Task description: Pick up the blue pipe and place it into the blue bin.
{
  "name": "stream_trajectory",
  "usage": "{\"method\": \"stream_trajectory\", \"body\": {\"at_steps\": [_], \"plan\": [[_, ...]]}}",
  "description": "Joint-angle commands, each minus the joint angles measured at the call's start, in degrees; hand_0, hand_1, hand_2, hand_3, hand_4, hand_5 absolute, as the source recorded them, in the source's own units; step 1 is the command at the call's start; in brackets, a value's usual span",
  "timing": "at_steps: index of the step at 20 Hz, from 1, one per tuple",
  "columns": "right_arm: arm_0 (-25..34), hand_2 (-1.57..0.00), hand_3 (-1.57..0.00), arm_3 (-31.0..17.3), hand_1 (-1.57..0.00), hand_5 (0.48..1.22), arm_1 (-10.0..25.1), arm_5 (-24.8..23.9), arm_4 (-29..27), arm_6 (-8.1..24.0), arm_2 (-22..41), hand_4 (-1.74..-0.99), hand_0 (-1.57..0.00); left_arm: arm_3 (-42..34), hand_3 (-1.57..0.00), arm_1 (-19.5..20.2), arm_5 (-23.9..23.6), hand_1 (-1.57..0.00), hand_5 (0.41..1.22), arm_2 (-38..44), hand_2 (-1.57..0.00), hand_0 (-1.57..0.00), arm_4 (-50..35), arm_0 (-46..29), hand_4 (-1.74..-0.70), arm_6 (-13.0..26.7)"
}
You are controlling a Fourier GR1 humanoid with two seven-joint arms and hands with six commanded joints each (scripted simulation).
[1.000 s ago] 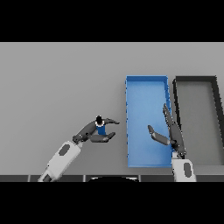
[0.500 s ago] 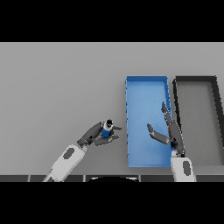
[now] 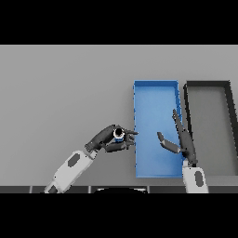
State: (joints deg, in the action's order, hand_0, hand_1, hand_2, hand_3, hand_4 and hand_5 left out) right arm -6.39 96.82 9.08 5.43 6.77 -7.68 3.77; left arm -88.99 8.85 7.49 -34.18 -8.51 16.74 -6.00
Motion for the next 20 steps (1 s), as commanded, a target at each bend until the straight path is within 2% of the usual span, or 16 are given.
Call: {"method": "stream_trajectory", "body": {"at_steps": [1,4,10,12,13,16,18,20], "plan": [[-0.48,0.0,0.0,-0.02,0.0,0.639,-0.12,0.23,-0.1,-0.38,0.13,-1.215,0.0,-0.34,-1.45,0.19,0.18,-1.56,1.216,0.34,-1.56,-1.56,-0.55,0.84,-1.72,1.36],[0.14,0.0,0.0,0.34,0.0,0.631,0.14,-0.33,-0.08,0.77,-0.34,-1.189,0.0,-0.72,-1.44,0.1,0.59,-1.57,1.219,-0.68,-1.57,-1.56,-0.34,1.11,-1.73,3.2],[-1.75,0.0,0.0,-0.43,0.0,0.629,-0.75,-0.14,-0.14,0.89,0.09,-1.186,0.0,-0.8,-1.44,0.5,1.05,-1.57,1.219,-0.63,-1.57,-1.57,-1.12,1.33,-1.73,3.82],[-2.25,0.0,0.0,0.04,0.0,0.623,-0.61,0.05,-0.71,0.12,-0.24,-1.209,0.0,-1.61,-1.44,0.88,0.67,-1.57,1.22,-0.83,-1.57,-1.57,-0.71,1.02,-1.73,3.38],[-2.67,0.0,0.0,0.11,0.0,0.619,-0.61,0.13,-0.97,-0.19,-0.37,-1.207,0.0,-1.5,-1.44,0.55,0.31,-1.57,1.22,-1.01,-1.57,-1.57,-0.47,1.39,-1.73,4.35],[-1.87,0.0,0.0,1.75,0.0,0.61,-0.05,2.3,-3.85,-1.49,-0.67,-1.195,0.0,-1.98,-1.44,1.46,0.72,-1.57,1.221,-1.29,-1.57,-1.57,-0.43,0.57,-1.73,3.72],[0.09,0.0,0.0,5.07,0.0,0.593,1.82,7.68,-11.47,2.69,-1.08,-1.199,0.0,-1.11,-1.44,0.81,0.82,-1.57,1.221,-0.98,-1.57,-1.57,-0.96,1.56,-1.73,4.5],[1.3,0.0,0.0,8.43,0.0,0.561,5.07,12.13,-16.71,5.81,-1.01,-1.215,0.0,-1.65,-1.44,1.54,1.0,-1.57,1.221,-1.03,-1.57,-1.57,-0.84,1.07,-1.73,3.68]]}}
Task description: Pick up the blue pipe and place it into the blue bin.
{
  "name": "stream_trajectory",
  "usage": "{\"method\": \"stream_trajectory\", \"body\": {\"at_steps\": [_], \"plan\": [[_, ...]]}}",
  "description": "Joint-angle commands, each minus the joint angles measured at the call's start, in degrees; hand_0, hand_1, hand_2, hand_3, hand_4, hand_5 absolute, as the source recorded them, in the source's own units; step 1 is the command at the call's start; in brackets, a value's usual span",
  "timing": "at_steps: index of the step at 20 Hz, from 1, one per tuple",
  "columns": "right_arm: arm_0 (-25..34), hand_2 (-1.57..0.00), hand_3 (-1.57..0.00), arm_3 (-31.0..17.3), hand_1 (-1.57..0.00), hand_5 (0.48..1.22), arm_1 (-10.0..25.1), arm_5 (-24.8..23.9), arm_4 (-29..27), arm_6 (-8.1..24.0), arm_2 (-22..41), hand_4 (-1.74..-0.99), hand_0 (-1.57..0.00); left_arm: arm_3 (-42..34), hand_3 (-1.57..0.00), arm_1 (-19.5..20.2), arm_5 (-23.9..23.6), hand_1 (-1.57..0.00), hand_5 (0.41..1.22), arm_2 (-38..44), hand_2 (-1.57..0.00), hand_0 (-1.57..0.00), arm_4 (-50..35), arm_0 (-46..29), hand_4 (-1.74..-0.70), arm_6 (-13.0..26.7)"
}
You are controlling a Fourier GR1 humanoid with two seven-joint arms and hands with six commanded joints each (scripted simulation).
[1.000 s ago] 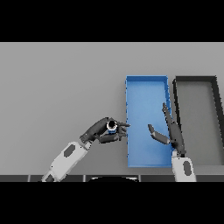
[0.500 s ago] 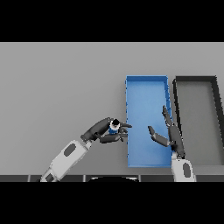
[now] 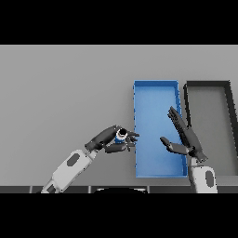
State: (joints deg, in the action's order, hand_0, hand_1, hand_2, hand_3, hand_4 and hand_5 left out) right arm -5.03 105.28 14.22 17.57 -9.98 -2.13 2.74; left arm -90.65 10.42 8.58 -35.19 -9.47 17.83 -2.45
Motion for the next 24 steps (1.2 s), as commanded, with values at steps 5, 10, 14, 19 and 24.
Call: {"method": "stream_trajectory", "body": {"at_steps": [5,10,14,19,24], "plan": [[5.71,0.0,0.0,7.4,0.0,0.52,6.03,6.0,-5.22,8.06,3.69,-1.286,0.0,0.02,-1.44,-0.42,-0.59,-1.57,1.221,0.0,-1.57,-1.57,-0.17,0.32,-1.73,1.07],[13.5,0.0,0.0,10.6,0.0,0.522,7.63,8.77,-9.72,15.22,8.42,-1.295,0.0,1.08,-1.44,-0.5,-0.65,-1.57,1.221,-0.38,-1.57,-1.57,0.87,1.25,-1.73,1.12],[20.7,0.0,0.0,8.88,0.0,0.532,7.21,11.3,-9.62,17.5,11.62,-1.304,0.0,1.82,-1.44,-0.76,-0.28,-1.57,1.221,-0.21,-1.57,-1.57,0.2,1.22,-1.73,0.79],[26.94,0.0,0.0,4.82,0.0,0.535,3.82,13.59,-10.15,19.63,15.18,-1.251,0.0,1.85,-1.48,-0.52,0.98,-1.57,1.221,-0.02,-1.57,-1.57,-0.58,1.19,-1.73,-2.13],[30.96,0.0,0.0,0.42,0.0,0.512,-0.17,13.52,-8.18,22.29,17.75,-1.222,0.0,2.29,-1.51,-0.42,2.14,-1.57,1.221,0.19,-1.57,-1.57,-2.04,1.68,-1.73,-1.06]]}}
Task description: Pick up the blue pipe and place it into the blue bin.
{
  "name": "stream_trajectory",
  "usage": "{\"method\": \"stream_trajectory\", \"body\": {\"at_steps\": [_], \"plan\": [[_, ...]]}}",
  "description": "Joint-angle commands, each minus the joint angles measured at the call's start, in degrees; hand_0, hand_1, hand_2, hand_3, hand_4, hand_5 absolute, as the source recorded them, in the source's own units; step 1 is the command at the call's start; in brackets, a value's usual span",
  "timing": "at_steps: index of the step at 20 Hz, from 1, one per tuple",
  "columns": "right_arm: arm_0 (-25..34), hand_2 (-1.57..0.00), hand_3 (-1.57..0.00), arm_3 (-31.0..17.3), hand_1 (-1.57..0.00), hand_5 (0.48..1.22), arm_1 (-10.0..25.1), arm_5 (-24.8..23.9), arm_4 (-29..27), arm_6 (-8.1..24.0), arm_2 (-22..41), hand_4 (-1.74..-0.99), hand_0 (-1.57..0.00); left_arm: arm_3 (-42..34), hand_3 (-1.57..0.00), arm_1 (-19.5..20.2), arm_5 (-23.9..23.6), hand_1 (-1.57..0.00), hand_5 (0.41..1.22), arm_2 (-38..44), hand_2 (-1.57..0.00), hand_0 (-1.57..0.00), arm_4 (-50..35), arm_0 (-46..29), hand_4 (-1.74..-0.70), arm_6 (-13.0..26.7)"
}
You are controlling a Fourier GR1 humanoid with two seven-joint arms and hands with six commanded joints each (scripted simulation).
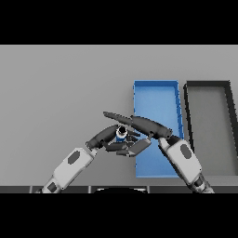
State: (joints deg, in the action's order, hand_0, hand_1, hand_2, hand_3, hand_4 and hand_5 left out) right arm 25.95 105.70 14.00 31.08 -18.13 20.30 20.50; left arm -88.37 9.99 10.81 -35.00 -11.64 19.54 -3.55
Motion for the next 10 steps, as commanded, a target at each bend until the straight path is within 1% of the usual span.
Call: {"method": "stream_trajectory", "body": {"at_steps": [1,2,3,4,5,6,7,8,9,10], "plan": [[0.87,-0.01,0.0,-1.39,0.0,0.512,-0.24,0.34,0.12,-0.54,-0.43,-1.223,0.0,0.22,-1.51,-0.06,-0.27,-1.57,1.221,-0.38,-1.57,-1.57,0.58,-0.16,-1.73,0.35],[1.92,-0.02,0.0,-2.29,0.0,0.511,-1.0,0.61,0.14,-0.04,0.02,-1.225,0.0,0.19,-1.5,-0.06,-0.17,-1.57,1.221,0.13,-1.57,-1.57,-0.09,0.62,-1.73,1.41],[3.0,-0.04,0.0,-3.23,-0.01,0.512,-1.81,1.03,0.08,-0.06,0.38,-1.231,0.0,0.5,-1.45,-0.24,-0.19,-1.57,1.221,-0.06,-1.57,-1.57,0.07,0.8,-1.72,1.75],[3.5,-0.07,-0.01,-3.33,-0.04,0.516,-1.91,1.45,-0.64,0.41,0.59,-1.241,-0.01,0.86,-1.47,0.28,1.16,-1.57,1.221,0.09,-1.57,-1.57,-0.98,0.24,-1.72,1.09],[4.57,-0.11,-0.04,-4.76,-0.08,0.519,-2.24,2.05,-0.41,0.73,0.69,-1.268,-0.05,0.47,-1.4,0.63,1.82,-1.57,1.221,0.12,-1.57,-1.57,-1.45,0.05,-1.72,0.6],[5.37,-0.19,-0.11,-5.64,-0.17,0.523,-2.49,2.61,-0.45,0.97,0.75,-1.308,-0.14,0.52,-1.15,0.53,1.15,-1.39,1.221,-0.1,-1.37,-1.5,0.36,0.72,-1.63,-0.81],[5.49,-0.33,-0.23,-6.1,-0.31,0.528,-3.12,2.89,-0.08,0.84,1.2,-1.352,-0.28,0.8,-0.92,1.2,-0.37,-1.12,1.221,-0.7,-1.09,-1.24,3.26,1.94,-1.61,2.02],[5.86,-0.5,-0.37,-6.57,-0.5,0.538,-3.25,3.58,-0.24,0.71,1.32,-1.39,-0.48,0.54,-0.74,2.03,-0.87,-0.9,1.221,-1.71,-0.87,-0.99,5.86,2.23,-1.59,3.21],[6.11,-0.71,-0.56,-6.61,-0.71,0.551,-3.23,4.1,-0.59,0.69,1.51,-1.453,-0.7,0.11,-0.67,2.1,-1.4,-0.83,1.221,-1.32,-0.8,-0.88,6.15,2.19,-1.61,2.27],[5.98,-0.89,-0.7,-6.19,-0.89,0.573,-3.45,4.36,-1.54,1.1,1.92,-1.503,-0.87,-0.54,-0.66,2.42,-1.15,-0.87,1.221,-1.44,-0.85,-0.89,6.07,1.52,-1.64,0.79]]}}
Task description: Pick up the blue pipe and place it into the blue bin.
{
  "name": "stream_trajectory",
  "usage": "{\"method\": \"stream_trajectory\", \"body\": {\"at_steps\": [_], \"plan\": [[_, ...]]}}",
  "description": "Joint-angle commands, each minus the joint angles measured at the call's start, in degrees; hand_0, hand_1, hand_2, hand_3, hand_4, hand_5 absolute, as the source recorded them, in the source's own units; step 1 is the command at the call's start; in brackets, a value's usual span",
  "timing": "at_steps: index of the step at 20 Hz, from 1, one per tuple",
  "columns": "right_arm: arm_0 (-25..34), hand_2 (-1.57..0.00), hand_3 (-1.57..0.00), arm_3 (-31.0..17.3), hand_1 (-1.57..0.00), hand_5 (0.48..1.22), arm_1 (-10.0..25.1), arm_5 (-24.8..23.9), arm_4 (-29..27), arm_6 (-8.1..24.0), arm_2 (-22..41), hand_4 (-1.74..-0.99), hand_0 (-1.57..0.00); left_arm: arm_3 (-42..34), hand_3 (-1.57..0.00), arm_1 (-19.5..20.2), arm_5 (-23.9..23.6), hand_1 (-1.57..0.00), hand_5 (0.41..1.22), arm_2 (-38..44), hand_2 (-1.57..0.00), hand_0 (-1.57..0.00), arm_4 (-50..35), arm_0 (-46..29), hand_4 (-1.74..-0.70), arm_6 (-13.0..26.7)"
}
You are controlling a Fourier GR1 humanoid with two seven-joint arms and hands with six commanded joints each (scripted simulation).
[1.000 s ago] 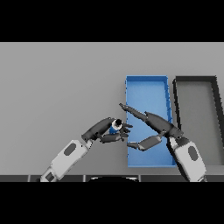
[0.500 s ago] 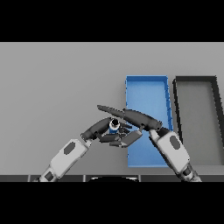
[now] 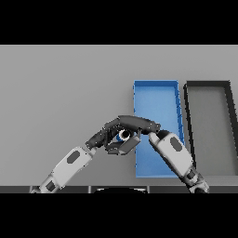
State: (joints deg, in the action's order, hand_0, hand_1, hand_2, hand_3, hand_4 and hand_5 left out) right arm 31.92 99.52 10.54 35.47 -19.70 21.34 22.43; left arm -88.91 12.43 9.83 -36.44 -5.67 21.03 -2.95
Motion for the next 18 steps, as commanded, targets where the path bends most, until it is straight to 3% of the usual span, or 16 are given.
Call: {"method": "stream_trajectory", "body": {"at_steps": [1,3,4,5,7,9,12,13,14,16,18], "plan": [[0.29,-1.02,-0.83,-0.16,-1.02,0.604,-0.38,-0.43,-1.81,1.14,-0.23,-1.541,-1.01,-0.3,-0.62,-0.75,-0.36,-1.01,1.192,0.55,-0.99,-1.03,-1.1,-0.32,-1.66,-0.62],[0.28,-1.22,-1.1,-0.77,-1.22,0.706,-1.92,-2.1,-2.13,2.06,0.07,-1.492,-1.21,0.71,-0.52,-2.41,0.15,-1.21,1.203,1.46,-1.2,-1.22,-3.87,-0.79,-1.69,-1.76],[-0.74,-1.29,-1.19,-0.67,-1.29,0.809,-2.29,-2.09,-1.34,-0.15,0.21,-1.475,-1.28,0.34,-0.53,-2.49,0.62,-1.28,1.206,1.52,-1.27,-1.29,-4.72,-1.6,-1.7,-1.86],[-0.69,-1.35,-1.27,-0.54,-1.35,0.891,-2.65,-2.1,-0.82,-0.17,0.38,-1.464,-1.34,0.1,-0.53,-2.63,0.65,-1.34,1.209,1.3,-1.33,-1.35,-4.96,-2.28,-1.71,-2.32],[-1.17,-1.43,-1.38,0.38,-1.43,1.01,-2.26,-1.81,1.42,-2.2,0.01,-1.456,-1.42,0.13,-0.59,-2.14,0.61,-1.42,1.214,1.68,-1.42,-1.43,-4.72,-1.56,-1.72,-1.95],[-1.58,-1.48,-1.45,0.34,-1.48,1.086,-2.66,-1.12,4.38,-5.19,-0.13,-1.465,-1.48,0.68,-0.55,-1.66,0.73,-1.45,1.216,1.6,-1.47,-1.48,-4.27,-0.41,-1.73,-1.48],[-2.34,-1.52,-1.51,0.93,-1.52,1.152,-4.18,-0.56,2.84,-2.74,-0.34,-1.473,-1.52,0.89,-0.51,-1.24,0.68,-1.36,1.219,0.37,-1.52,-1.5,-3.88,0.09,-1.73,-2.44],[-2.54,-1.53,-1.52,1.25,-1.53,1.166,-4.2,-0.03,1.44,-2.3,-0.86,-1.474,-1.53,0.67,-0.53,-0.5,1.18,-1.22,1.219,0.21,-1.35,-1.43,-4.0,-0.07,-1.64,-3.31],[-2.79,-1.54,-1.53,1.46,-1.54,1.177,-4.36,0.07,1.84,-3.28,-0.91,-1.477,-1.54,0.64,-0.52,-0.15,1.41,-1.19,1.219,0.11,-1.24,-1.41,-3.86,0.19,-1.54,-2.97],[-2.91,-1.55,-1.54,1.48,-1.55,1.193,-4.71,1.02,2.93,-2.39,-1.27,-1.48,-1.55,1.0,-0.33,0.4,2.7,-0.8,1.22,-0.39,-0.82,-0.98,-2.77,0.1,-1.34,-2.75],[-3.12,-1.56,-1.55,2.39,-1.56,1.203,-5.7,1.05,2.54,-0.39,-1.61,-1.481,-1.56,0.64,-0.21,1.36,4.71,-0.51,1.213,-0.23,-0.52,-0.63,-2.62,0.07,-1.18,-3.17]]}}
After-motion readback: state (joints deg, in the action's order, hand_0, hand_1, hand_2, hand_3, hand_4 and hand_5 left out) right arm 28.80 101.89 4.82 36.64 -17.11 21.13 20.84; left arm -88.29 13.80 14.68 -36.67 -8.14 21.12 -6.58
